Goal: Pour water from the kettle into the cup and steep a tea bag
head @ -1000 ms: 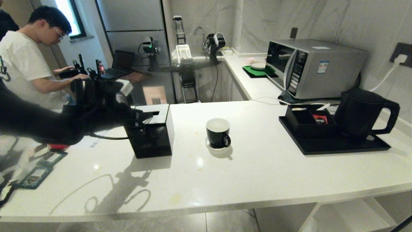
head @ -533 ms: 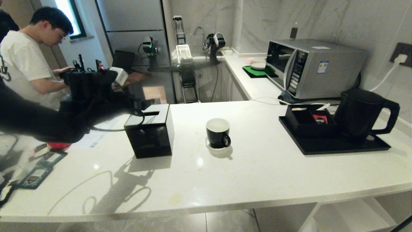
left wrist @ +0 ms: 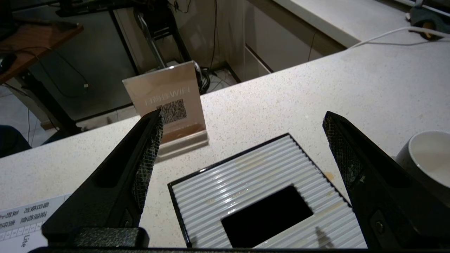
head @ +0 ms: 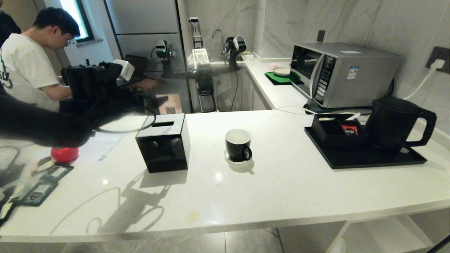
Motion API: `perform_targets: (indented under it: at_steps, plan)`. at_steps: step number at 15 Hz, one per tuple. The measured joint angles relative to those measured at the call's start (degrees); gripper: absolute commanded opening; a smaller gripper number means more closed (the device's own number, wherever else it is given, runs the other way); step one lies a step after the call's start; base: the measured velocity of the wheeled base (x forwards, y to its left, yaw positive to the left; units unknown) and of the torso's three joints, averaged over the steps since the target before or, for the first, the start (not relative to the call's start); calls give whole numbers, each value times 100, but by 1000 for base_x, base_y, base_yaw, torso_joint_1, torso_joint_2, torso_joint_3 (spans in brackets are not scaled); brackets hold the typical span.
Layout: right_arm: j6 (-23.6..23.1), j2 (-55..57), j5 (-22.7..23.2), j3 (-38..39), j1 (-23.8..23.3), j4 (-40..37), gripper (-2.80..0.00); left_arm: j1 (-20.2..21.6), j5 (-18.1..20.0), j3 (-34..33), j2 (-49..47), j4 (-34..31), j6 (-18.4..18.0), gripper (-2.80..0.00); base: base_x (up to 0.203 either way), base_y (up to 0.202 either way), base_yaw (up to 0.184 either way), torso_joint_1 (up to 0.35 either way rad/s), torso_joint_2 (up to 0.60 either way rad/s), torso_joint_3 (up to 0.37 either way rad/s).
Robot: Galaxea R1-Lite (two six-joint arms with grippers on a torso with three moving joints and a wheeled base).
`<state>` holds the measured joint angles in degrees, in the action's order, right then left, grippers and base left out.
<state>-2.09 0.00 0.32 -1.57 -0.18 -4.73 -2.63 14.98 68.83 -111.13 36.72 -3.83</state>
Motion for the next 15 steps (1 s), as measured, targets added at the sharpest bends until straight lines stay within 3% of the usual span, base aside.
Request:
perform_targets:
  at_steps: [7,14,15]
  plan:
    - [-2,0,-2,0,0,0,-280,-17,20,-46,377,-63,17,0,0,0,0,0,0,0]
    - [-15,0,3,0,0,0,-280,41,-33,-1164,1458,-18,15,0,0,0,0,0,0,0]
    - [-16,0,3,0,0,-1,-280,63,-35,-1346,1666,-15,17,-280,0,0,0,0,0,0]
